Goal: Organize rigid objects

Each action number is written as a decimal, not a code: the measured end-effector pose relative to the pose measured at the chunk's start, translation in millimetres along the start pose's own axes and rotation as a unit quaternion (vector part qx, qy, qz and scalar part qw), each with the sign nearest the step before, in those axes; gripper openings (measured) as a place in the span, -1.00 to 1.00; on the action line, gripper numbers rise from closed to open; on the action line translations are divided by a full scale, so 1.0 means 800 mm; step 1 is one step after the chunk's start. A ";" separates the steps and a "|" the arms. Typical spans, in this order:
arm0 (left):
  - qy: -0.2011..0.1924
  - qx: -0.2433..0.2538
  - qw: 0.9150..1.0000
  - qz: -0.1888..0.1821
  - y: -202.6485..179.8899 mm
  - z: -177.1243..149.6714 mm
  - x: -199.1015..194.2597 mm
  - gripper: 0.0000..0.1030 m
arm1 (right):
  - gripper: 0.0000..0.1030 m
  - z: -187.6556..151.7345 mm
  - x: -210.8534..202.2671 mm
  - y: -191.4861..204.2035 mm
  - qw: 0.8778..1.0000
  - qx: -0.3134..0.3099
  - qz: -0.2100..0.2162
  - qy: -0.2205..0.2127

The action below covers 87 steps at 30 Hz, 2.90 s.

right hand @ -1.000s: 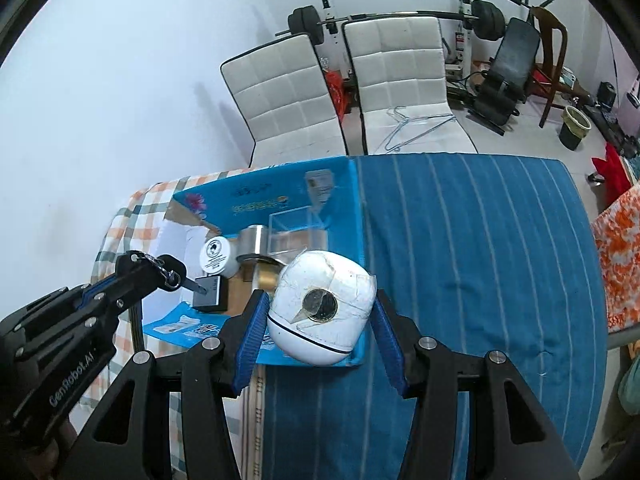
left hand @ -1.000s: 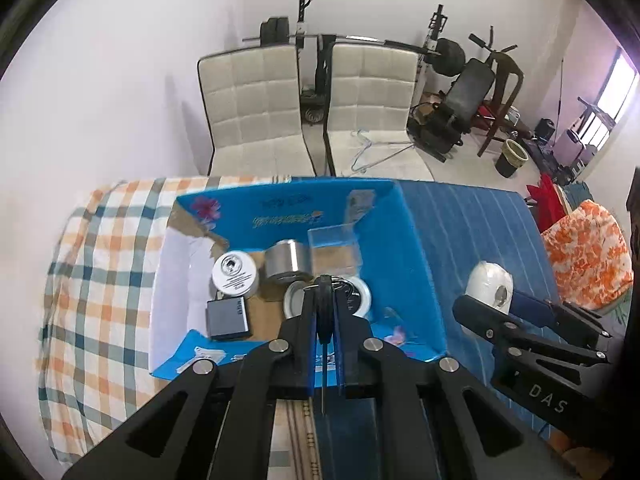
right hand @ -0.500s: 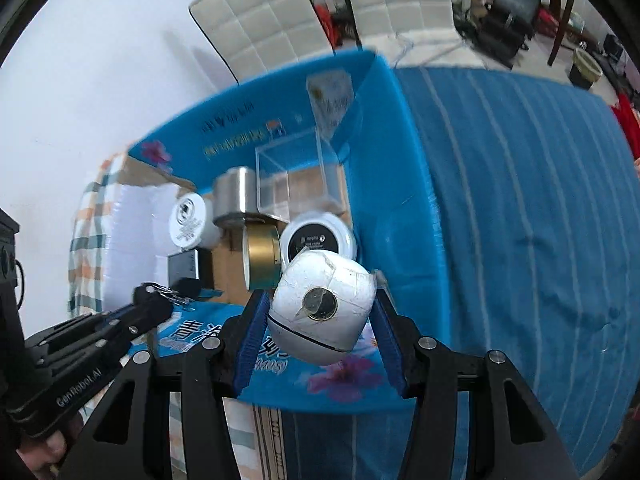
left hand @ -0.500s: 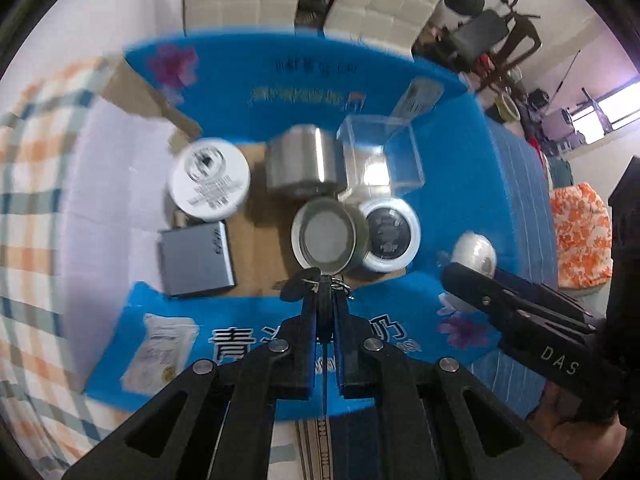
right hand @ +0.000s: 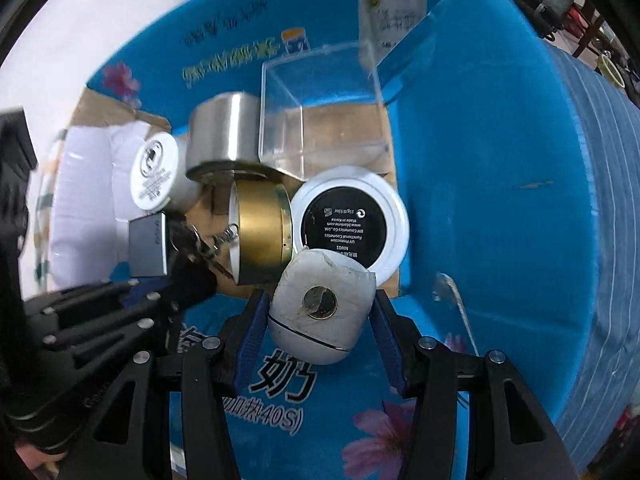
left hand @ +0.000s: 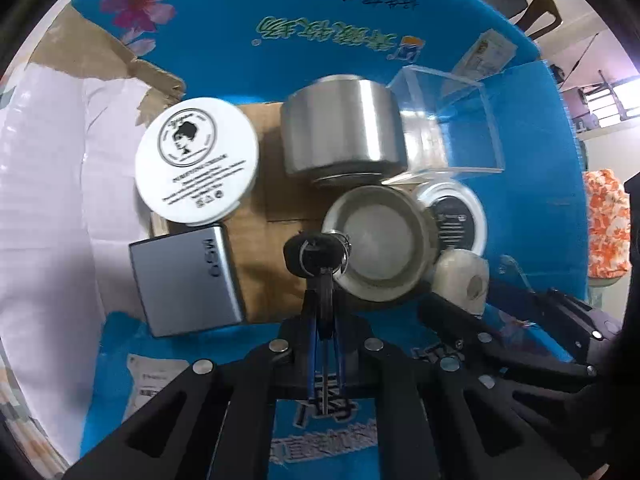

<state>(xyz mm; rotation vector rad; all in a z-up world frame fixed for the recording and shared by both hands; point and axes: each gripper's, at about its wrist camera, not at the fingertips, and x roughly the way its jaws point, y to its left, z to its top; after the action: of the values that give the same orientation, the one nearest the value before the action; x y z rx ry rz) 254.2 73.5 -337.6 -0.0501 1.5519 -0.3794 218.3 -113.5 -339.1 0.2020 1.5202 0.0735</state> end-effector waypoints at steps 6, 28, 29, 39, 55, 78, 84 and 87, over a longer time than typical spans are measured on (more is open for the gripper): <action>0.003 0.002 0.999 0.048 0.003 -0.015 0.006 -0.87 | 0.07 0.004 0.015 0.003 1.000 0.001 -0.019 0.010; -0.076 -0.038 0.992 0.095 0.031 -0.037 -0.091 0.97 | 0.63 0.003 -0.026 0.025 0.998 -0.007 -0.064 -0.023; -0.080 -0.039 0.991 0.097 0.035 -0.042 -0.096 0.97 | 0.72 0.002 -0.031 0.025 0.997 -0.006 -0.068 -0.027; -0.128 -0.033 0.985 0.110 0.028 -0.062 -0.157 0.98 | 1.00 -0.014 -0.081 0.019 0.997 0.001 -0.066 -0.050; -0.220 -0.006 0.969 0.115 -0.047 -0.151 -0.300 0.98 | 1.00 -0.103 -0.256 0.026 0.990 -0.013 -0.022 -0.139; -0.271 -0.010 0.955 0.123 -0.093 -0.219 -0.399 0.98 | 1.00 -0.218 -0.440 0.036 0.975 -0.033 0.015 -0.220; -0.276 -0.008 0.952 0.131 -0.096 -0.216 -0.398 0.98 | 1.00 -0.209 -0.448 0.031 0.970 -0.022 -0.004 -0.243; -0.277 -0.005 0.951 0.134 -0.098 -0.216 -0.399 0.98 | 1.00 -0.205 -0.446 0.027 0.970 -0.017 -0.005 -0.243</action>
<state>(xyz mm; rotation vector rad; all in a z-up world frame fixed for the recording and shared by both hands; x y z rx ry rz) 77.9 121.0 -14.4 0.0431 0.9856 -0.1221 38.5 -139.9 9.5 0.1700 1.0306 0.0370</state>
